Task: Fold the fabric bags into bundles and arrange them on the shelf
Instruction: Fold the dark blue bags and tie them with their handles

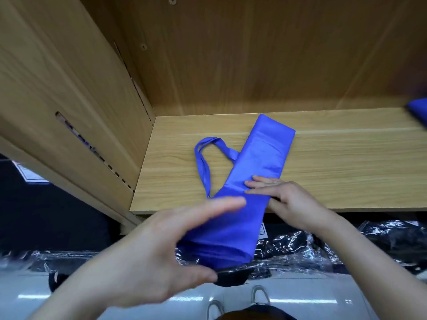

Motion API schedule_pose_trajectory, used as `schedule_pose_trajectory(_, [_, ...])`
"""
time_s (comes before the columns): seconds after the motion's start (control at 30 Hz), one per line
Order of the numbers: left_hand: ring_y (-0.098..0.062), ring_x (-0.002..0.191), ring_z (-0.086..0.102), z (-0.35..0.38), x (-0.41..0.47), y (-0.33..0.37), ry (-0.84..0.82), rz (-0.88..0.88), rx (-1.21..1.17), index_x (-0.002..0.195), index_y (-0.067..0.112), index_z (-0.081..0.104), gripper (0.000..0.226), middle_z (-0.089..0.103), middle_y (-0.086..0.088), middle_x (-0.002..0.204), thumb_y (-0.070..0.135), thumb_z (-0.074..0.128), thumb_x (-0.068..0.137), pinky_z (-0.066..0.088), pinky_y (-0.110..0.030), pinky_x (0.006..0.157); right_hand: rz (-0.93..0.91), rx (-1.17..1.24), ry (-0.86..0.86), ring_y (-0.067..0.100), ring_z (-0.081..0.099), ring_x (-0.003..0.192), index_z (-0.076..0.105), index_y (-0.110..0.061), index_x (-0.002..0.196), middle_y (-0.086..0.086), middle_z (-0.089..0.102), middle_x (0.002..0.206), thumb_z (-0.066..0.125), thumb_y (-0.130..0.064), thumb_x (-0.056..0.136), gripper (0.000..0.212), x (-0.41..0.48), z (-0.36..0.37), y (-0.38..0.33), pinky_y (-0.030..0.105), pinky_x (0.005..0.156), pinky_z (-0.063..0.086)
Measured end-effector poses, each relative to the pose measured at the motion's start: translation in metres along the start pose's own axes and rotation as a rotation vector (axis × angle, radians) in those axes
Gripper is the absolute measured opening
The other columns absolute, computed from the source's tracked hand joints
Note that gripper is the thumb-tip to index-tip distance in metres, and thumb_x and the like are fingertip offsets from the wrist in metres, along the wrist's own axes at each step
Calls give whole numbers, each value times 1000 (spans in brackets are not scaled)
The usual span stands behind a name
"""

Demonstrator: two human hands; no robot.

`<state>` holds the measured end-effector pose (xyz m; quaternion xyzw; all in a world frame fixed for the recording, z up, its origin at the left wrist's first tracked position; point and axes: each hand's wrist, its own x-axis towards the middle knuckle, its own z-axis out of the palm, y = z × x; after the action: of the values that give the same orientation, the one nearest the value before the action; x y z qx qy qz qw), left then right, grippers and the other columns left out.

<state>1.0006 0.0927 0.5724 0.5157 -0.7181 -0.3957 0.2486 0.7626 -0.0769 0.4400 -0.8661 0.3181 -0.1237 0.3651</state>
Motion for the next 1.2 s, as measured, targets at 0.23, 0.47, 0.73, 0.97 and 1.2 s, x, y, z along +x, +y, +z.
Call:
schedule_pose_trajectory(0.23, [10, 136, 33, 11, 43, -53, -99, -119, -436, 147, 36, 21, 111, 36, 24, 150, -17, 76, 67, 40, -14, 99, 98, 383, -7, -9, 54, 115, 74, -13, 108, -17, 69, 113, 62, -3, 91, 23, -13, -13, -8, 13, 101, 39])
schedule_pose_trajectory(0.47, [10, 87, 59, 58, 96, -68, 354, -178, -179, 96, 29, 68, 16, 70, 25, 87, 14, 69, 89, 46, -13, 82, 176, 614, 4, 0, 57, 73, 75, -16, 69, -10, 68, 80, 74, -10, 78, 12, -19, -22, -14, 17, 72, 44])
schedule_pose_trajectory(0.73, [-27, 103, 61, 72, 127, -70, 270, -402, 330, 109, 20, 61, 30, 69, -1, 106, 45, 57, 93, 48, -40, 86, 331, 766, 569, 14, 72, 89, 67, -18, 108, -1, 76, 97, 65, -6, 90, 22, -11, -1, -22, 34, 82, 58])
schedule_pose_trajectory(0.97, [-30, 93, 65, 86, 115, -56, 465, -453, 584, 122, 25, 52, 43, 71, -2, 92, 55, 54, 91, 47, -35, 69, 479, 50, 660, 24, 62, 74, 48, -26, 132, -3, 62, 69, 67, -27, 87, 48, 2, 6, -27, 33, 65, 45])
schedule_pose_trajectory(1.2, [-21, 99, 65, 87, 103, -55, 410, -487, 764, 125, 32, 48, 43, 71, 6, 99, 60, 45, 93, 42, -31, 71, 471, -243, 547, 32, 60, 82, 25, -37, 147, 0, 47, 104, 52, -34, 96, 58, 2, 9, -38, 37, 68, 44])
